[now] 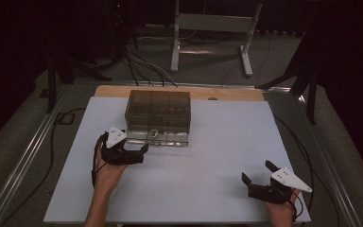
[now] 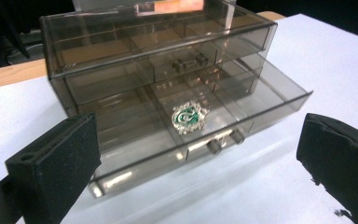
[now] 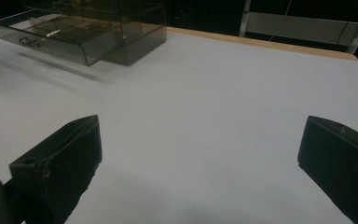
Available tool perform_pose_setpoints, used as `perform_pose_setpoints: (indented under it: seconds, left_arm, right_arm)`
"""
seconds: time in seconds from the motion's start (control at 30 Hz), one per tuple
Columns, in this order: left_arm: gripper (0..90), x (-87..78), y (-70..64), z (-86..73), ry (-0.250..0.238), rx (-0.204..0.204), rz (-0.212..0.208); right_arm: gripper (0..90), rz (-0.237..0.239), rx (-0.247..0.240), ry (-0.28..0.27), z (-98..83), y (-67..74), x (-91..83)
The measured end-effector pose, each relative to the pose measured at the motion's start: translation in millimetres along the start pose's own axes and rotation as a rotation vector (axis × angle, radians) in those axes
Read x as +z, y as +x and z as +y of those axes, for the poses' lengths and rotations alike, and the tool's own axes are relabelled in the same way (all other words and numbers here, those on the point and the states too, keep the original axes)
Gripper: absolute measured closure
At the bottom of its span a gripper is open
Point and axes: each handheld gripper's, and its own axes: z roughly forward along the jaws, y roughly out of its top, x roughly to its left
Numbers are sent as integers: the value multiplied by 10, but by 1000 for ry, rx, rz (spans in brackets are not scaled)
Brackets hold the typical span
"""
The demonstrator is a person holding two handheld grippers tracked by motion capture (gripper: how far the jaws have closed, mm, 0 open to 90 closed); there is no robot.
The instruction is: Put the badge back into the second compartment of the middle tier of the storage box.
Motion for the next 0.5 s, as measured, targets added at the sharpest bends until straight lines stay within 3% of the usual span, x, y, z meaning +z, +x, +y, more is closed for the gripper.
perform_pose_setpoints:
  seconds: [0.27,0.5]
  left_arm:
    - [6,-125,24,-179,-21,-2,-16]
    - [6,-252,52,-338,-48,14,9]
  right_arm:
    - [0,5,0,-2,0,6,-2]
    - [0,20,-3,5,-2,16,10]
